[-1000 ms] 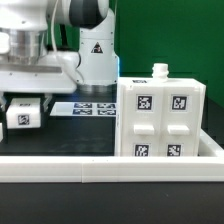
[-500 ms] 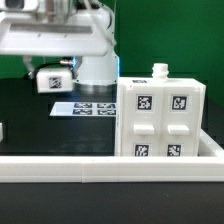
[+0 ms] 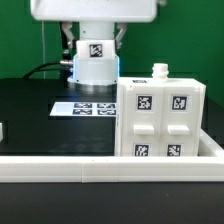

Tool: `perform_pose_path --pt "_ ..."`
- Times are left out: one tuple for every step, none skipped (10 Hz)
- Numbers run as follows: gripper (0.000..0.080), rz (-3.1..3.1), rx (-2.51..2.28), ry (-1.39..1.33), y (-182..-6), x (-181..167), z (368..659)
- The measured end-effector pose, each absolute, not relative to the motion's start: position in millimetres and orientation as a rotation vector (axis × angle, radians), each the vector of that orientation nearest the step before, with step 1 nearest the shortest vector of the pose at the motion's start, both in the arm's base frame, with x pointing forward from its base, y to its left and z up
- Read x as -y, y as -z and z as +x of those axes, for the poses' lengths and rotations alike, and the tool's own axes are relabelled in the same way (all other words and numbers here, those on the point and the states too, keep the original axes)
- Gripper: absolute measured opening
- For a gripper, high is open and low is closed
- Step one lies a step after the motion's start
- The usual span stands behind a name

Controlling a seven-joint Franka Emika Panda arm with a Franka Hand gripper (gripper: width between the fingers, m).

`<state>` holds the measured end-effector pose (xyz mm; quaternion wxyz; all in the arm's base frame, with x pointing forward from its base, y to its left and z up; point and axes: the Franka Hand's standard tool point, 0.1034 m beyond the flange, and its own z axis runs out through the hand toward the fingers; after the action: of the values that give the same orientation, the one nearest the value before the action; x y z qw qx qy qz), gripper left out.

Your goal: Assemble cabinet

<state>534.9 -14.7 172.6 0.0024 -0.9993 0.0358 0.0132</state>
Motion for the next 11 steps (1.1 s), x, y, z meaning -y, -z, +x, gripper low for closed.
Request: perform_pose_path --pt "0.0560 -3.136 -0.079 -0.045 -169.0 17.0 531.7" --pt "0.0560 -3.135 -0.082 -0.049 -168.4 17.5 530.7" --pt "0.0560 -3.136 -0.080 -0.050 -167.8 17.1 530.6" --pt "0.0560 -3.136 -0.080 -0.052 -167.4 17.1 530.3" --pt "0.0560 -3.136 -0.079 -0.053 -166.8 17.3 530.0" --pt "0.0560 -3.137 -0.077 -0.063 -164.9 16.9 528.7" --pt "0.0560 -3.135 -0.093 -0.086 -168.4 5.3 534.4" --pt "0.0560 -3.135 -0.095 -0.071 -173.8 -11.0 549.1" --pt "0.0560 -3.137 -0.092 -0.056 -176.9 -21.2 560.5" --pt "0.0560 -3.138 -0.085 -0.038 -179.3 -29.7 572.9" --pt "0.0560 -3.140 -0.073 -0.020 -180.4 -36.3 585.5"
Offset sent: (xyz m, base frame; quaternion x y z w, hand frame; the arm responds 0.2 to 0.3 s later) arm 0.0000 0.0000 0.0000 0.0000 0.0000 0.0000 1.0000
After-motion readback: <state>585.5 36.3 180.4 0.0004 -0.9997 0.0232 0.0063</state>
